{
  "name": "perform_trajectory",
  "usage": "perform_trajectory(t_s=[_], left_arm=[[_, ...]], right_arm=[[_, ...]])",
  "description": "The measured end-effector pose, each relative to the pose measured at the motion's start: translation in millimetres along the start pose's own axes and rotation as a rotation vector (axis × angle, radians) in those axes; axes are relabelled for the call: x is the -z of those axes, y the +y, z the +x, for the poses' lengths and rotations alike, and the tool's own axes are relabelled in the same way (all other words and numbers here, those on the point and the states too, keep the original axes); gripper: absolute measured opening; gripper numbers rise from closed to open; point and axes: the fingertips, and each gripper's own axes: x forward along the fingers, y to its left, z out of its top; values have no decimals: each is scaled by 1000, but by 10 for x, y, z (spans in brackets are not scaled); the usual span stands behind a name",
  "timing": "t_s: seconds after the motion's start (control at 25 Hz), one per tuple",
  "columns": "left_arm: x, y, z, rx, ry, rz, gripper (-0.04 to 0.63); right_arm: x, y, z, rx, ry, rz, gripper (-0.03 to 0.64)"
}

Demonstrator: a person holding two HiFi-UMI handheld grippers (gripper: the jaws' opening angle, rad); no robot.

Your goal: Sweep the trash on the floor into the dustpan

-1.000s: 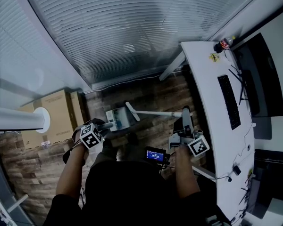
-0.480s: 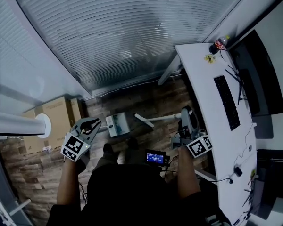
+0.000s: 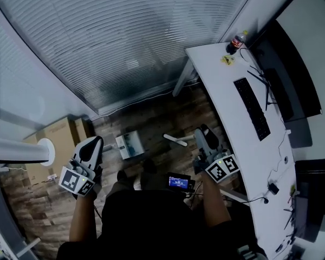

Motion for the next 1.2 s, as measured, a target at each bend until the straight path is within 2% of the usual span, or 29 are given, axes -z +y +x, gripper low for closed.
perform_trajectory(t_s=[0.32, 0.52, 0.84, 1.2], left_arm=[[235, -459, -168, 90, 25, -1, -5], [252, -723, -550, 146, 25, 42, -5], [330, -876, -1416, 127, 30, 40, -6], [620, -1087, -2004, 100, 65, 10, -6]], right_arm=[[73, 415, -448, 40, 11, -105, 123], [166, 822, -785, 79, 3, -139, 123], [512, 1519, -1270, 82, -1, -122, 126], [848, 2097, -1723, 42, -31, -18, 129]])
